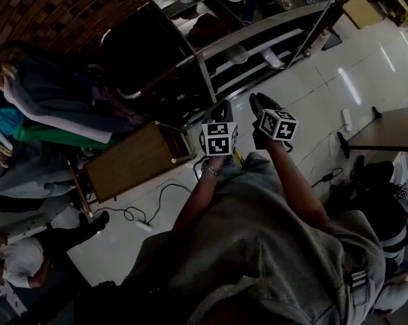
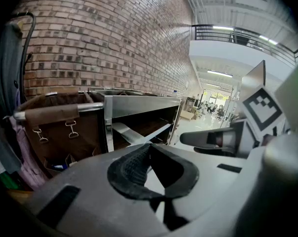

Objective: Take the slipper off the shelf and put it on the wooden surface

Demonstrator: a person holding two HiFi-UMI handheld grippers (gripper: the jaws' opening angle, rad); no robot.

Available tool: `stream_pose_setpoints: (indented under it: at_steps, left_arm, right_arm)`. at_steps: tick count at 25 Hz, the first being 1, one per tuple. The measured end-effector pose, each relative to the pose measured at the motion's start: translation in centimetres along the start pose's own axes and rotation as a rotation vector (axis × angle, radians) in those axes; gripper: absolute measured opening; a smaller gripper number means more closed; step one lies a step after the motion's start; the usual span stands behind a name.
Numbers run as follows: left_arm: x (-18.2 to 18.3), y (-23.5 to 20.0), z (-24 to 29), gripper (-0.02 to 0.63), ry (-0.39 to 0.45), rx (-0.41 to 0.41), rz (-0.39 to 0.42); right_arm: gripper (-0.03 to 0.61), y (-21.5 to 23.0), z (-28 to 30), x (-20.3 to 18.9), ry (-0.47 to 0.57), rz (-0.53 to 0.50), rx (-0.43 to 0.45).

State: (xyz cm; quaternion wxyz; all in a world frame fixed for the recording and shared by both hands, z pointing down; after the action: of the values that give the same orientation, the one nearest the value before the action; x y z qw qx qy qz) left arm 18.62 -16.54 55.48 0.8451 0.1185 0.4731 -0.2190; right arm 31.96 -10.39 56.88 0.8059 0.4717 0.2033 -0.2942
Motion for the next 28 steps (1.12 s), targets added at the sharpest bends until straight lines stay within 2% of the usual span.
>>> stream_pose_setpoints:
  at_steps: [3, 5, 8, 10, 13, 16, 21, 22, 24, 25, 28]
  left_arm:
    - [-0.3, -0.9, 1.5, 0.005, -0.018, 0.0, -0.026]
    - [0.2, -1.9, 2.5, 0.004, -0.023, 0.005, -0.034]
    - [0.7, -3.1, 3.2, 0.004, -0.038, 0.025, -0.04]
    - [0.8, -3.9, 3.4, 0.004, -0.048, 0.051, -0.046]
    - [-0.2, -5.3, 4.0, 0.004, -0.092, 0.096, -0.081]
    - [-2.3, -5.5, 4.2, 0.003, -0.159, 0.123, -0.103]
    - [-4.4, -6.6, 4.2, 0.004, -0.218, 0.158, -0.141]
    - [-4.6, -6.7, 4.3, 0.003, -0.229, 0.161, -0.143]
    - [-4.6, -7.1, 4.7, 0.004, -0.244, 0.169, -0.139]
    - [-4.4, -7.3, 5.0, 0.003, -0.243, 0.171, -0.136]
    - [-4.0, -7.2, 5.7, 0.003, -0.237, 0.162, -0.133]
  right_arm:
    - [0.252, 3.5, 4.5, 0.4, -0.058, 0.098, -0.016]
    - [0.286, 5.5, 8.0, 1.3, -0.077, 0.161, -0.031]
    - [0.373, 8.9, 13.6, 1.9, -0.117, 0.278, -0.056]
    - [0.413, 11.0, 17.4, 2.4, -0.138, 0.313, -0.078]
    - [0.442, 13.2, 23.3, 3.2, -0.159, 0.305, -0.11]
    - [0.468, 15.4, 27.6, 3.0, -0.185, 0.387, -0.149]
    - [0.454, 17.1, 32.7, 2.8, -0.205, 0.458, -0.212]
    - [0.417, 17.3, 33.1, 2.7, -0.207, 0.453, -0.218]
    - [0.286, 17.5, 33.7, 3.0, -0.202, 0.424, -0.224]
    - [0.25, 17.4, 33.8, 3.2, -0.201, 0.408, -0.225]
    - [0.198, 17.1, 33.2, 3.6, -0.187, 0.39, -0.207]
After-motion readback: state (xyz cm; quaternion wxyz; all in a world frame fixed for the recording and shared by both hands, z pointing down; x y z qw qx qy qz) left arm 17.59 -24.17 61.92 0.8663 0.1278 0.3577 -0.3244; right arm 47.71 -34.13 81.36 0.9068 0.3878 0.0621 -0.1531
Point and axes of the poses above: the fingertips, and each gripper's own axes: z forward along the fingers, y to its right, x out of its top, the point moved 5 cm from there along -z, backward along the fingers, and after that the axes turned 13 degrees about z, right-handed, at the moved point
